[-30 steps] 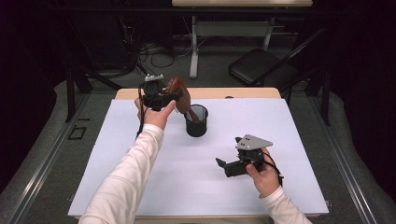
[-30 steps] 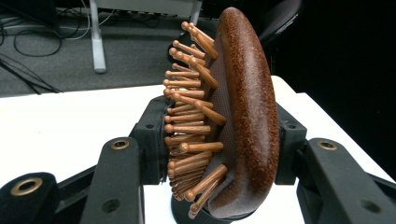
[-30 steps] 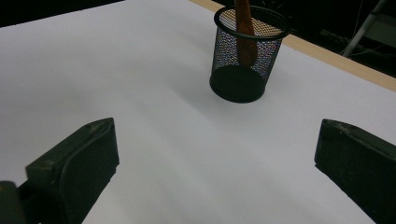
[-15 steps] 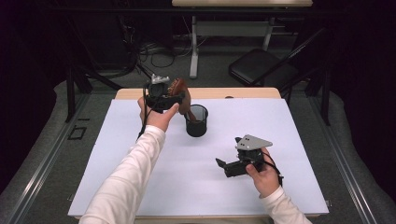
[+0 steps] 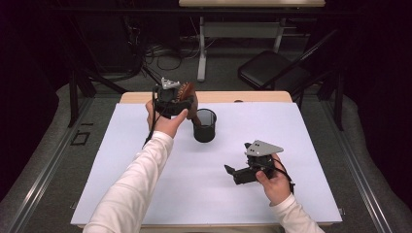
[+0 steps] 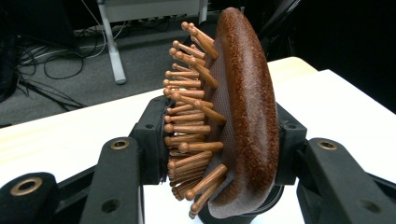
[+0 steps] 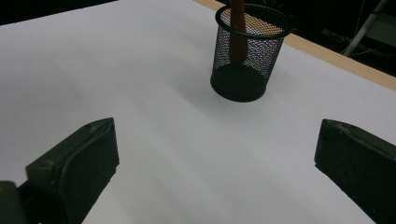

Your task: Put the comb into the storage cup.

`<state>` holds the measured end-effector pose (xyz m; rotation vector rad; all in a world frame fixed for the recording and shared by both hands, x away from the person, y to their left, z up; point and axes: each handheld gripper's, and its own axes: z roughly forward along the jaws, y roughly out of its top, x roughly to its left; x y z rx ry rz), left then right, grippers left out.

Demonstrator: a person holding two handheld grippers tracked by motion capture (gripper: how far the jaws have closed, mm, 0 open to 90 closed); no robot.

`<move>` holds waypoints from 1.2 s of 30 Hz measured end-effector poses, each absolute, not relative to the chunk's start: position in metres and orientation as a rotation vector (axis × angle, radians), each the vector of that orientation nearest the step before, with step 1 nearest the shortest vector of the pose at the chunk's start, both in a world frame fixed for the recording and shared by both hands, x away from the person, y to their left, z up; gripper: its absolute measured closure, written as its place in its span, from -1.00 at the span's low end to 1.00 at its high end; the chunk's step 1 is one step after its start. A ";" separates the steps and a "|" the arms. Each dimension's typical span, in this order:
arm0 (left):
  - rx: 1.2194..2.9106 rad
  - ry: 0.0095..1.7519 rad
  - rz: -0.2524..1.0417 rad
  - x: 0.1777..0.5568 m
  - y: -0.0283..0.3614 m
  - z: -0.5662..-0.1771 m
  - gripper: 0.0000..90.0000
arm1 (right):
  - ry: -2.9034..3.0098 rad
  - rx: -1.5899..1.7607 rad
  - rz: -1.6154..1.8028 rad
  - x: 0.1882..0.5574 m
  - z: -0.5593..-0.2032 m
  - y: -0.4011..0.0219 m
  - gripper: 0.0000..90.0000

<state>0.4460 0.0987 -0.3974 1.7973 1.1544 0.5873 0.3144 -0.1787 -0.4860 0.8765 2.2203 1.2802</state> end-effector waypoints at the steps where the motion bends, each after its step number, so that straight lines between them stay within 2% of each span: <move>1: 1.797 1.153 0.590 0.446 0.098 -0.398 0.12 | 2.220 0.876 1.280 0.315 -0.486 -0.179 -1.00; 24: 1.838 1.119 0.631 0.444 0.087 -0.401 0.12 | 2.225 0.877 1.276 0.315 -0.486 -0.179 -1.00; 36: 1.896 1.050 0.695 0.437 0.073 -0.401 0.11 | 2.221 0.875 1.281 0.315 -0.486 -0.179 -1.00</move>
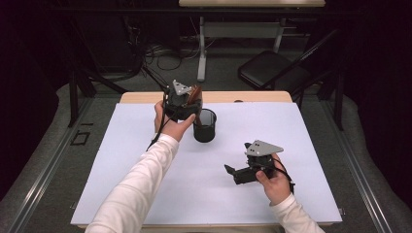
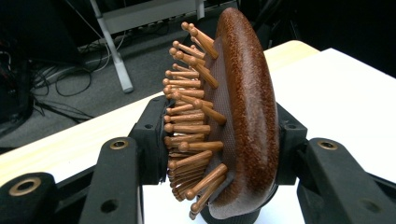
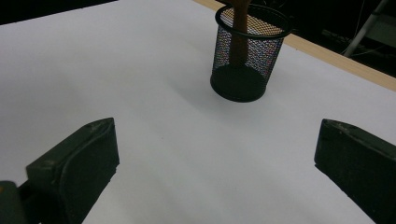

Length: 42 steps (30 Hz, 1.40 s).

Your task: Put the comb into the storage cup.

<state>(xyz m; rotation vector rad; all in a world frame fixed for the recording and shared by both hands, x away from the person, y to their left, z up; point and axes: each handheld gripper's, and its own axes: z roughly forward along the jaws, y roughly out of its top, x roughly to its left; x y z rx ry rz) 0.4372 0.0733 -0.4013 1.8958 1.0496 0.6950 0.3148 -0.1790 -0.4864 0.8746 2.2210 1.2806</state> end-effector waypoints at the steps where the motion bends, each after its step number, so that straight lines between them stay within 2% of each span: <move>1: 1.903 1.043 0.701 0.436 0.072 -0.401 0.11 | 2.220 0.873 1.281 0.315 -0.486 -0.179 -1.00; 42: 2.092 0.806 0.904 0.417 0.022 -0.409 0.09 | 2.216 0.876 1.281 0.315 -0.486 -0.181 -1.00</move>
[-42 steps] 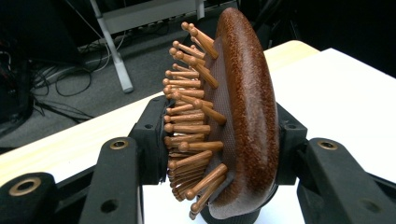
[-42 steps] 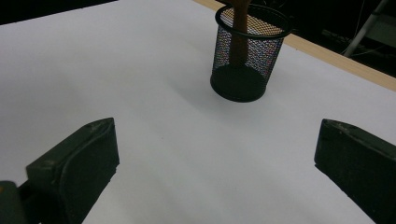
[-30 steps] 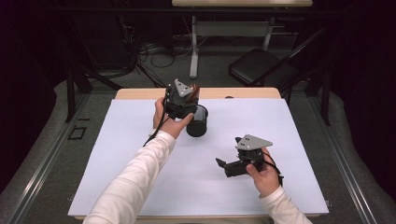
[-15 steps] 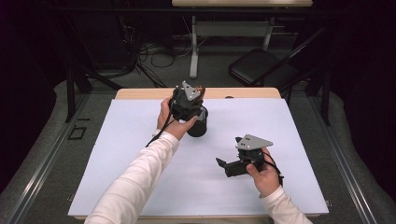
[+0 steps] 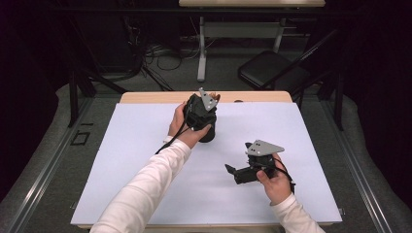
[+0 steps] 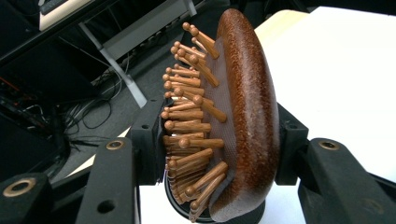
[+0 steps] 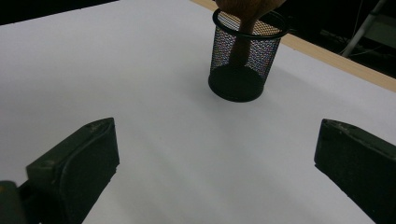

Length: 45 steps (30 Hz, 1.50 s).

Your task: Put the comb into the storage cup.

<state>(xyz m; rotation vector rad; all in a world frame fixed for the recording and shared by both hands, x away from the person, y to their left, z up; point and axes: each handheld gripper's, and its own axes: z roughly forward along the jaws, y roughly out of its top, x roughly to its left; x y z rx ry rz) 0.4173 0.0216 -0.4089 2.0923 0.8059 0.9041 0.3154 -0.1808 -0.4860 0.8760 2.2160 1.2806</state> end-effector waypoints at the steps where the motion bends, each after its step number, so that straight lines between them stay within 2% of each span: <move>1: 2.102 0.799 0.910 0.417 0.020 -0.409 0.08 | 2.216 0.875 1.280 0.315 -0.486 -0.181 -1.00; 35: 2.217 0.616 1.074 0.403 -0.021 -0.425 0.06 | 2.212 0.884 1.279 0.315 -0.486 -0.183 -1.00; 45: 2.215 0.617 1.090 0.403 -0.021 -0.427 0.04 | 2.214 0.885 1.276 0.315 -0.486 -0.182 -1.00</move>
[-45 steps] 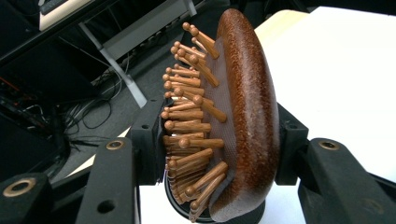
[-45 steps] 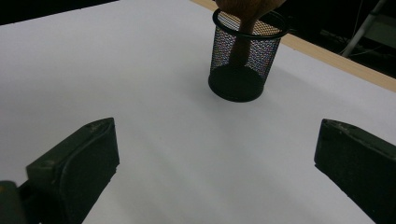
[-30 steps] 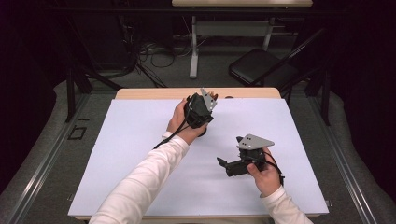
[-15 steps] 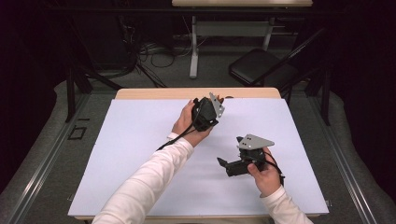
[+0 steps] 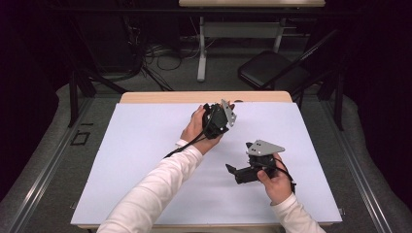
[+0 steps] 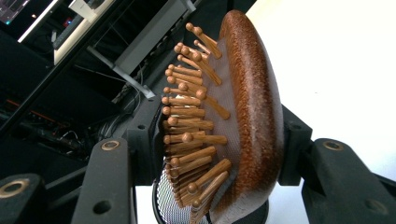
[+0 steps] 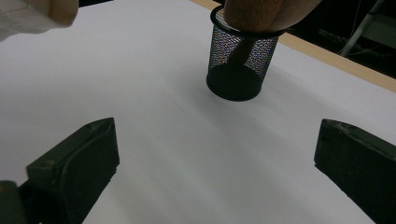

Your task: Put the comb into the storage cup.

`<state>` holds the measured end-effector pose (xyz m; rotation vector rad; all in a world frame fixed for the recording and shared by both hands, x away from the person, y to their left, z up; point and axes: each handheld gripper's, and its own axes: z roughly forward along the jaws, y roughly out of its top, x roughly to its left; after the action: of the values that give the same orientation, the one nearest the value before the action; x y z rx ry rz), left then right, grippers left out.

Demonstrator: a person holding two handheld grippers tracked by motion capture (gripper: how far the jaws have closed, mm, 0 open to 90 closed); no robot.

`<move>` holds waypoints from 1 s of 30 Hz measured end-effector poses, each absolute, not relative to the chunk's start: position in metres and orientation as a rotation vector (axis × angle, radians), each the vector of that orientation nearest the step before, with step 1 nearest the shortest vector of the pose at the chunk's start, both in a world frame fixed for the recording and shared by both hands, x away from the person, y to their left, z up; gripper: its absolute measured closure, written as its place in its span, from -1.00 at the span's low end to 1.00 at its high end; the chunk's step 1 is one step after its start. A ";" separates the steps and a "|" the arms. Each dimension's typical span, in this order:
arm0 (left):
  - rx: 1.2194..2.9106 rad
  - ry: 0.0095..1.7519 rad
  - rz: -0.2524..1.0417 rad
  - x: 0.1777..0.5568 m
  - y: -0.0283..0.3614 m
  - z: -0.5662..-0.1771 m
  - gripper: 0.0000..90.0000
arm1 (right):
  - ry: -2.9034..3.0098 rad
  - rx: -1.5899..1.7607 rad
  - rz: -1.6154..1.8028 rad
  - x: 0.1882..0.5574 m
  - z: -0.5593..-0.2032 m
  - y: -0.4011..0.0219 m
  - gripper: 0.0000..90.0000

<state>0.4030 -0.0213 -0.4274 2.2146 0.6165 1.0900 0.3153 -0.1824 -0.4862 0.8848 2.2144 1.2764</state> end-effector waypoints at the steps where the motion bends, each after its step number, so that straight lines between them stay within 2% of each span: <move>1: 2.214 0.618 1.090 0.403 -0.021 -0.427 0.03 | 2.215 0.885 1.276 0.315 -0.486 -0.182 -1.00; 11: 2.203 0.619 1.072 0.404 -0.020 -0.427 -0.03 | 2.216 0.884 1.275 0.315 -0.486 -0.182 -1.00; 18: 2.173 0.614 1.072 0.403 -0.018 -0.425 -0.20 | 2.217 0.880 1.268 0.316 -0.487 -0.182 -1.00; 30: 2.158 0.600 1.041 0.400 -0.016 -0.420 -0.21 | 2.222 0.877 1.267 0.316 -0.488 -0.181 -1.00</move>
<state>0.4005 -0.0156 -0.4202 2.1583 0.5996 1.0407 0.3163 -0.1813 -0.4881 0.8770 2.2217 1.2669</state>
